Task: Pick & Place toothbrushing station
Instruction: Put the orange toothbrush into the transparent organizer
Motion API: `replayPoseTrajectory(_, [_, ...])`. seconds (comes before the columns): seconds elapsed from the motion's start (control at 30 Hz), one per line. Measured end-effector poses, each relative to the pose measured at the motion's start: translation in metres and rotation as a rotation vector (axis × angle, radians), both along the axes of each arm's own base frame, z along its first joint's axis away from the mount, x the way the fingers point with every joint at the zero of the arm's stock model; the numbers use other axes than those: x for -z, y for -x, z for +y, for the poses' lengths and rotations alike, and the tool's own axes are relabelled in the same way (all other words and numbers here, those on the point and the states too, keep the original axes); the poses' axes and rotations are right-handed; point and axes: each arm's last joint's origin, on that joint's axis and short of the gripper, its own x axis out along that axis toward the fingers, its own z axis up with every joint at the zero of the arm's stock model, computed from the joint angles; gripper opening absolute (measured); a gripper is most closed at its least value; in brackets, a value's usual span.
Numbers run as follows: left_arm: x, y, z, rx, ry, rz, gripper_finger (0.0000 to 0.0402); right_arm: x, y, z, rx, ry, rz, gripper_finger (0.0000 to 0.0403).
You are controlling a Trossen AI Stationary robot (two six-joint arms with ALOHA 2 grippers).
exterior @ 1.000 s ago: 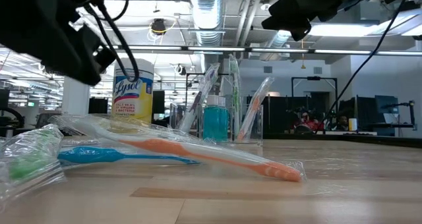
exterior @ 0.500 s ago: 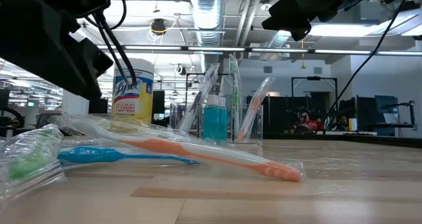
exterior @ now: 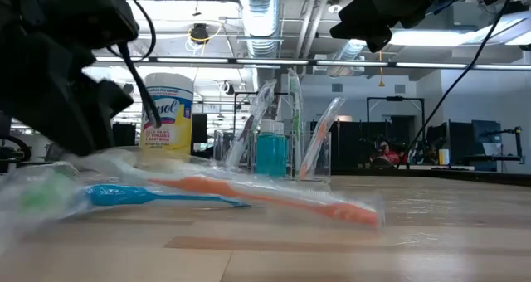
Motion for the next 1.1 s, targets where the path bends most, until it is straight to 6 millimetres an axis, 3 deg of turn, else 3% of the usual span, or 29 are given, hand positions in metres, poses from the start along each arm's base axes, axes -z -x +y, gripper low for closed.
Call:
replayPoseTrajectory(0.33, [0.002, 0.0, -0.001, -0.012, 0.024, 0.012, 0.02, 0.0, 0.0, 0.0, 0.0, 0.0, 0.0, 0.0157])
replayPoseTrajectory(0.9, [0.0, -0.004, -0.002, -0.016, 0.048, -0.03, 0.0175, 0.0, 0.0, 0.0, 0.0, 0.0, 0.0, 0.0154])
replayPoseTrajectory(1.1, [0.016, -0.007, -0.005, -0.009, 0.036, 0.001, 0.0176, 0.0, 0.0, 0.0, 0.0, 0.0, 0.0, 0.0149])
